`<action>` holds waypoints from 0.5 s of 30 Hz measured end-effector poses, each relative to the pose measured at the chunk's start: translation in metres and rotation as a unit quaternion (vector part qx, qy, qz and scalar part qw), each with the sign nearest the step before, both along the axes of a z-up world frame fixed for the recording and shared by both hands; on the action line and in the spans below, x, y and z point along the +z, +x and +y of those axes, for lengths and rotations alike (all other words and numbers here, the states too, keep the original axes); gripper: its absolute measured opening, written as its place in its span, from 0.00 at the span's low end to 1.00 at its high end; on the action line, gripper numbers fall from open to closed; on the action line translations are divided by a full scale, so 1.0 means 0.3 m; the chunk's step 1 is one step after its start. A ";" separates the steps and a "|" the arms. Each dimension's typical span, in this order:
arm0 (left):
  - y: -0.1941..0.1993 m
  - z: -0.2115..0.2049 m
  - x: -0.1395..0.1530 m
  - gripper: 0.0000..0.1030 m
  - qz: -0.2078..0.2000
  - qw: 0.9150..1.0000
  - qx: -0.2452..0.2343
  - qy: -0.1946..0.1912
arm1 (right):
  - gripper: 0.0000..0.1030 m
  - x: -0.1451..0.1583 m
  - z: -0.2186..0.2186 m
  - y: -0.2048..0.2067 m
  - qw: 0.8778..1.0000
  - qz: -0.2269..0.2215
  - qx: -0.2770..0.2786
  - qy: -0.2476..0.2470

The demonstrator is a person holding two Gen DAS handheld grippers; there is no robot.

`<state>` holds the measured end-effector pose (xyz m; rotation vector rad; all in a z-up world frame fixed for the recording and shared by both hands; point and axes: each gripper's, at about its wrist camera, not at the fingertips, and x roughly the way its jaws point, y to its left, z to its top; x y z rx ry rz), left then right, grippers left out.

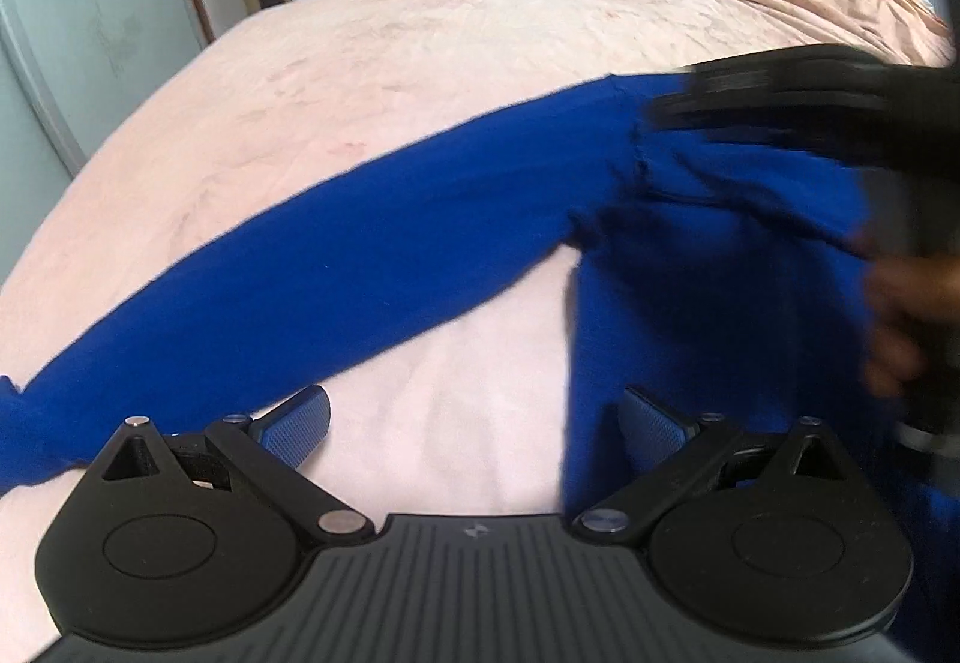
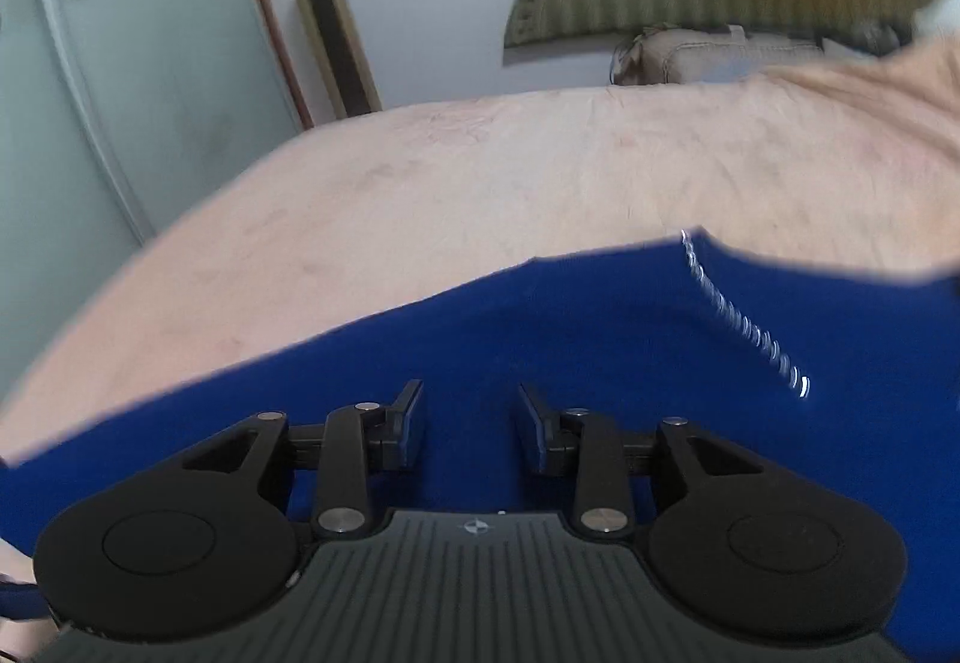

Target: Fold small clothes

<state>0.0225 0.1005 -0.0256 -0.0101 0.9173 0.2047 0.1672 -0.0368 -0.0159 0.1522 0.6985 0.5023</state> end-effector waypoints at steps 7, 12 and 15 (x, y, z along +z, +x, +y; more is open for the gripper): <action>0.004 0.006 0.002 1.00 0.004 1.000 0.020 -0.019 | 0.43 -0.017 -0.160 -0.044 0.996 0.058 -0.068 0.007; -0.015 0.008 -0.008 1.00 0.015 0.999 0.037 -0.002 | 0.52 0.017 -0.174 -0.146 0.998 0.030 -0.048 0.024; -0.047 0.027 -0.002 1.00 0.016 0.999 0.051 -0.002 | 0.64 0.004 -0.152 -0.160 0.997 0.059 -0.036 -0.027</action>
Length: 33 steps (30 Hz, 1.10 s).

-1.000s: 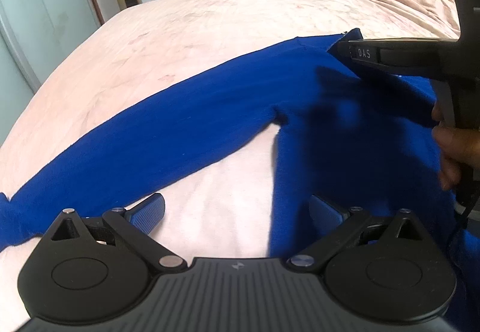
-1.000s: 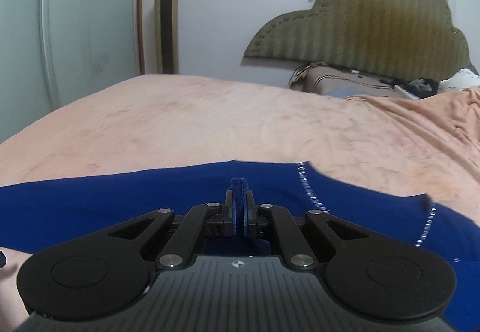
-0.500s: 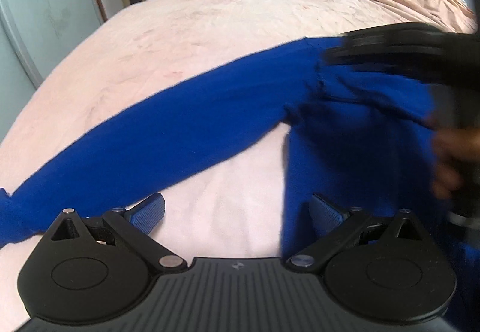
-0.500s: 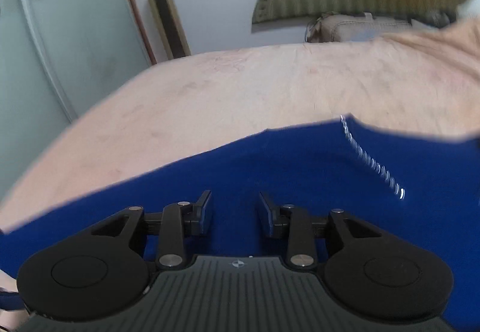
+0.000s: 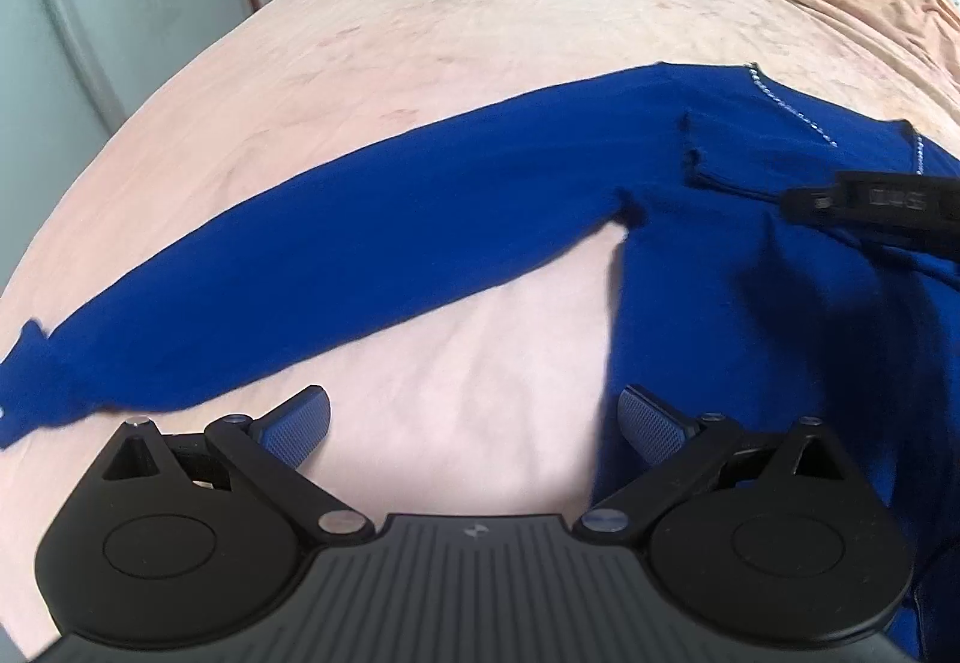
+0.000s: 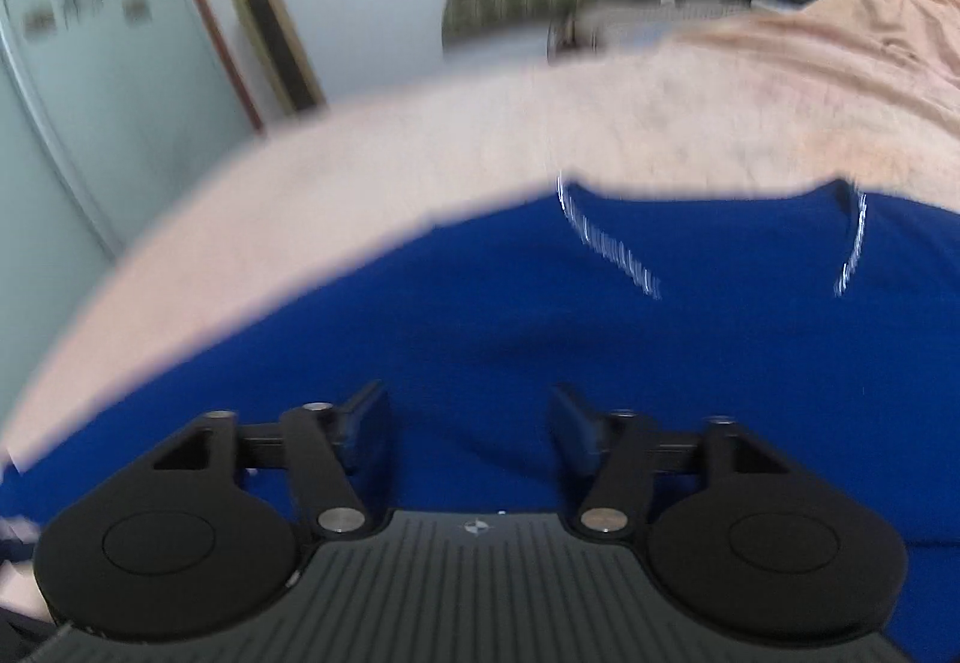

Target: Fold small clothes

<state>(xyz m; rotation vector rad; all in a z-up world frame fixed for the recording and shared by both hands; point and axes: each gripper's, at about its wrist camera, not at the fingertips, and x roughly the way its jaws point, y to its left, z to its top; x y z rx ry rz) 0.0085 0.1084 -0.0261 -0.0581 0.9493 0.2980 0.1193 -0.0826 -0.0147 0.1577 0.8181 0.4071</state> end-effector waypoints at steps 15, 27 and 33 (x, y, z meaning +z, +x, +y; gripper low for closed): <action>-0.288 0.582 0.041 1.00 -0.055 0.955 0.265 -0.125 | 0.81 0.177 -0.082 -0.407 0.993 -0.092 0.027 0.073; -0.522 0.838 -0.104 0.99 -0.297 0.784 0.397 -0.374 | 0.85 0.137 -0.103 -0.423 0.994 -0.087 0.021 0.061; -0.542 0.865 -0.097 0.63 -0.313 0.733 0.471 -0.378 | 0.87 0.119 -0.125 -0.421 0.995 -0.078 0.009 0.057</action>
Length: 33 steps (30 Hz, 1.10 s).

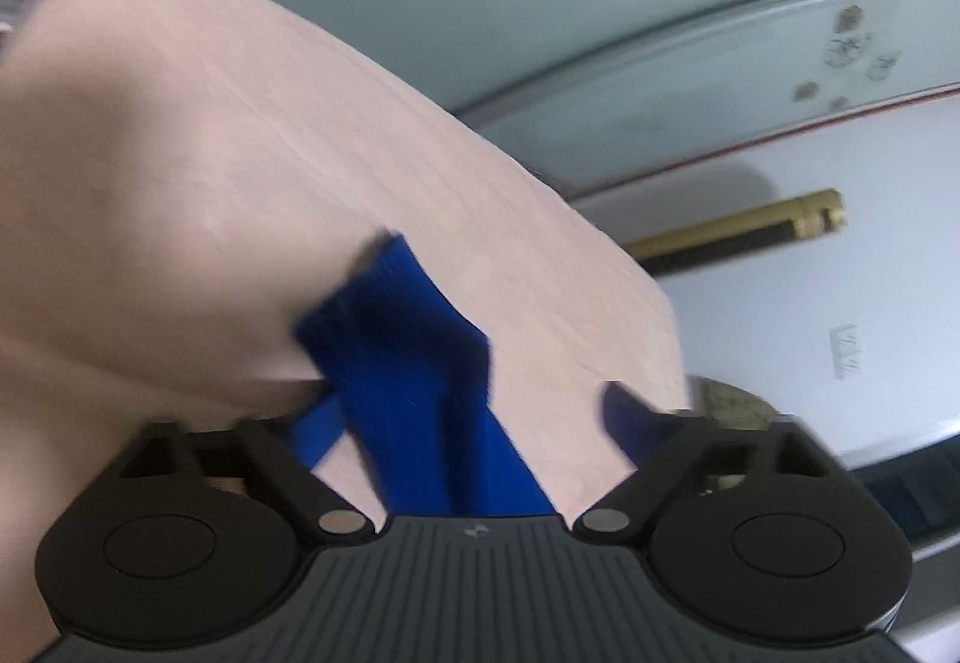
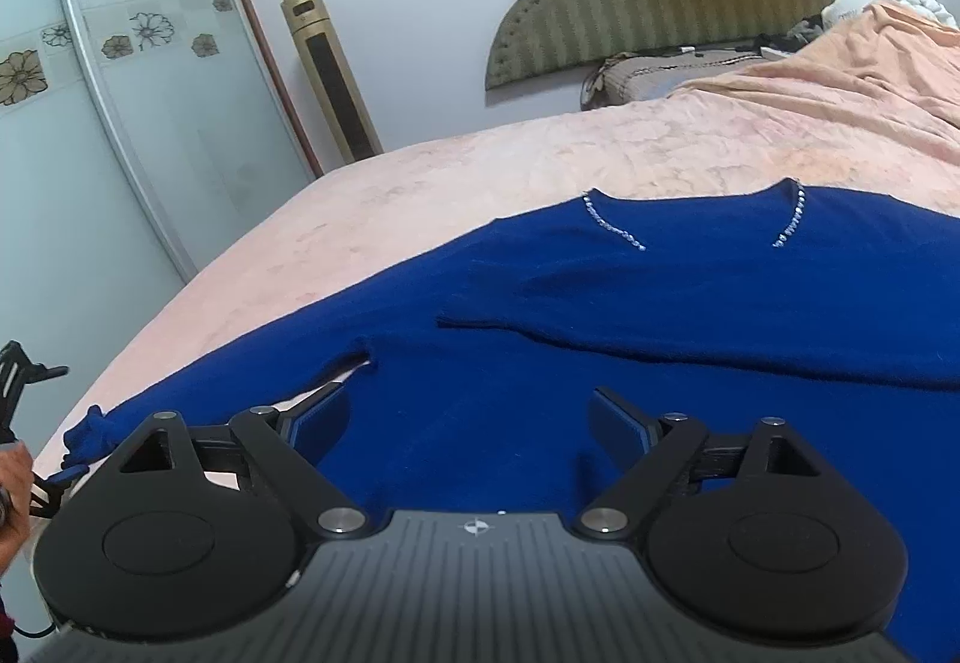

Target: Fold small clothes

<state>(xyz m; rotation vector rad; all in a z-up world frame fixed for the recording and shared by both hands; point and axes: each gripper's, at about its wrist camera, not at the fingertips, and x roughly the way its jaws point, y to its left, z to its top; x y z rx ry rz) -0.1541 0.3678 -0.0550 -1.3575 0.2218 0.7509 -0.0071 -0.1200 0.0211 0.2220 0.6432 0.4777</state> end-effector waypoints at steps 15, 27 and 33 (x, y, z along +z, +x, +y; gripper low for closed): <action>0.154 -0.092 0.317 0.05 0.139 0.951 0.055 0.271 | 0.90 -0.024 -0.088 0.005 1.000 0.013 -0.017 0.015; 0.873 -0.928 0.528 0.05 0.040 0.802 -0.360 0.474 | 0.91 -0.099 -0.346 0.005 0.990 0.045 -0.123 0.052; 1.028 -1.417 0.281 0.07 0.029 0.653 -0.622 0.430 | 0.91 -0.111 -0.450 -0.017 0.983 0.043 -0.172 0.045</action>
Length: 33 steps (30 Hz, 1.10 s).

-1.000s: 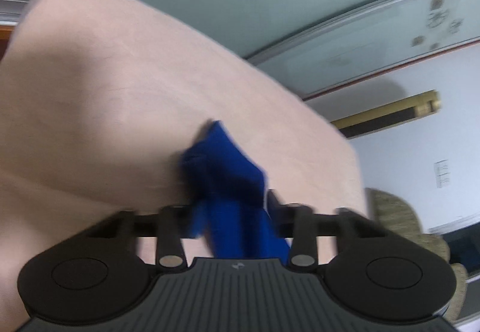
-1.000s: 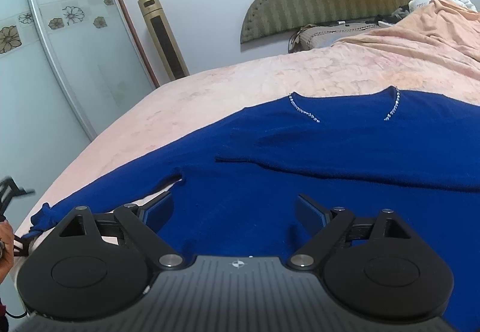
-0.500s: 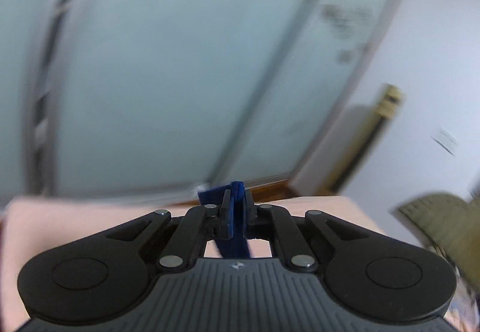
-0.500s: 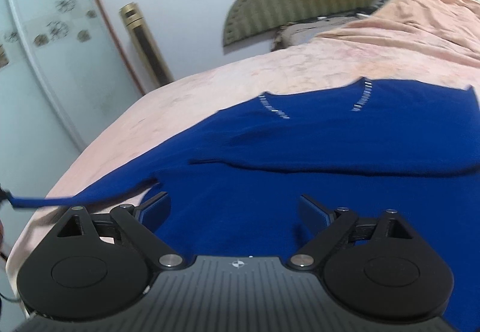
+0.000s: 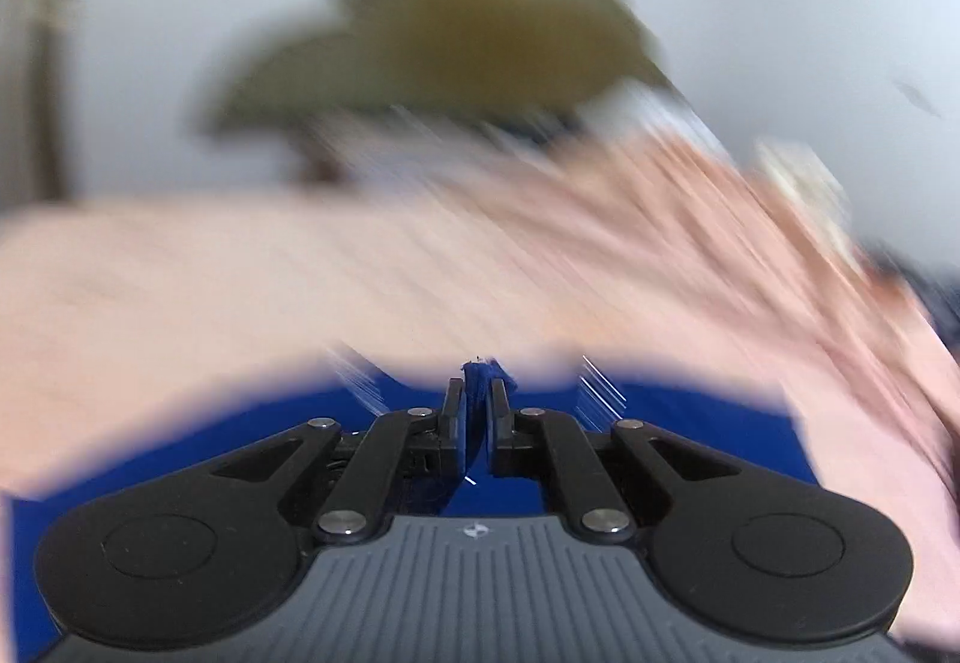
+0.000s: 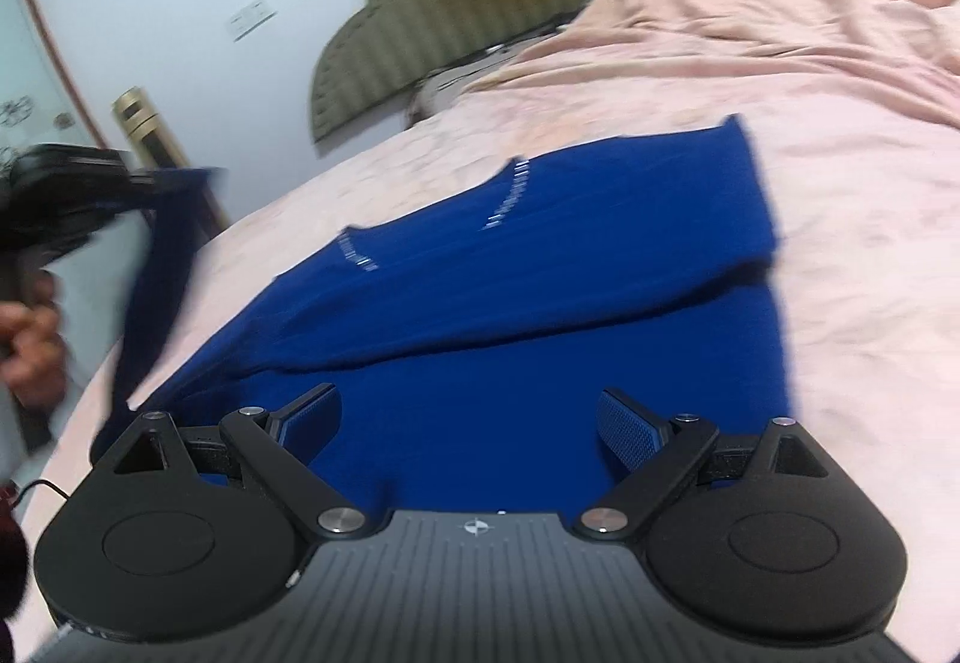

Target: Fold small clothes

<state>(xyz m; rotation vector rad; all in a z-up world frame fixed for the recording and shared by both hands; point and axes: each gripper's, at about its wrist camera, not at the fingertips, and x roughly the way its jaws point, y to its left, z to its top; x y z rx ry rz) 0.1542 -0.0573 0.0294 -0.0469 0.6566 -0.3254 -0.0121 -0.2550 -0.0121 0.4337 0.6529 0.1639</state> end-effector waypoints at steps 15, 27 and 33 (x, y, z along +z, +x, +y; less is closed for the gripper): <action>-0.211 0.406 -0.057 0.87 0.026 0.995 0.095 -0.019 | 0.82 -0.017 -0.036 0.318 0.995 0.017 0.053 0.087; -0.261 0.611 -0.087 0.87 0.044 0.983 0.177 -0.017 | 0.10 -0.083 0.174 0.626 0.991 0.077 0.095 0.047; -0.207 0.608 -0.044 0.87 0.016 0.983 0.185 0.002 | 0.09 0.072 0.116 0.557 0.997 -0.012 0.066 0.031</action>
